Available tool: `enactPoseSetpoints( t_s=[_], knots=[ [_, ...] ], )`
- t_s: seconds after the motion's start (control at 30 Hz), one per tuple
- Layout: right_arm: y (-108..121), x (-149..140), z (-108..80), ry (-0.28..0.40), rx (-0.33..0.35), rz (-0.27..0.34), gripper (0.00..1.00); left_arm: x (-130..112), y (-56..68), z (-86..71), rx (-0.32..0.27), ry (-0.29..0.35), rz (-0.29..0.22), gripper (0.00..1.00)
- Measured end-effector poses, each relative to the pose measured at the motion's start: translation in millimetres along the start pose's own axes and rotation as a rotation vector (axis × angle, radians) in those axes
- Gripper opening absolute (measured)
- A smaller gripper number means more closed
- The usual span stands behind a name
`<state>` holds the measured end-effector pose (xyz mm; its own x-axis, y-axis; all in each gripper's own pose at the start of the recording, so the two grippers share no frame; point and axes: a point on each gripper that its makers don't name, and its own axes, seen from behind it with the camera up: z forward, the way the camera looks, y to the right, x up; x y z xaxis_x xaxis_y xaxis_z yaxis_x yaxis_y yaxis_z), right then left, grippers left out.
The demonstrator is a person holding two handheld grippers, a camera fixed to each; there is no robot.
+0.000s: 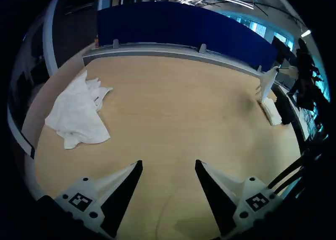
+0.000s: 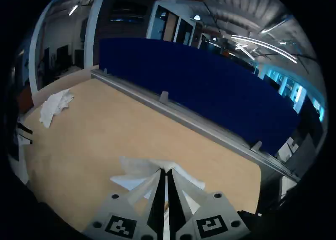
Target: Fold towel
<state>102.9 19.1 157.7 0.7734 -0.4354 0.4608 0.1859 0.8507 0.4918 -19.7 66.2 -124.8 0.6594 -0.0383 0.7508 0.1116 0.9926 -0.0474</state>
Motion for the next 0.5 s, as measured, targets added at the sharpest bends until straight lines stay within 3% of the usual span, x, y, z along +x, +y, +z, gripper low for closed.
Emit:
enactPoseSetpoints(
  t_s=[0.5],
  knots=[
    [72, 2, 11.8, -0.028, -0.065, 0.015, 0.03, 0, 6.6, 3.6, 0.009, -0.015, 0.005, 0.93]
  ],
)
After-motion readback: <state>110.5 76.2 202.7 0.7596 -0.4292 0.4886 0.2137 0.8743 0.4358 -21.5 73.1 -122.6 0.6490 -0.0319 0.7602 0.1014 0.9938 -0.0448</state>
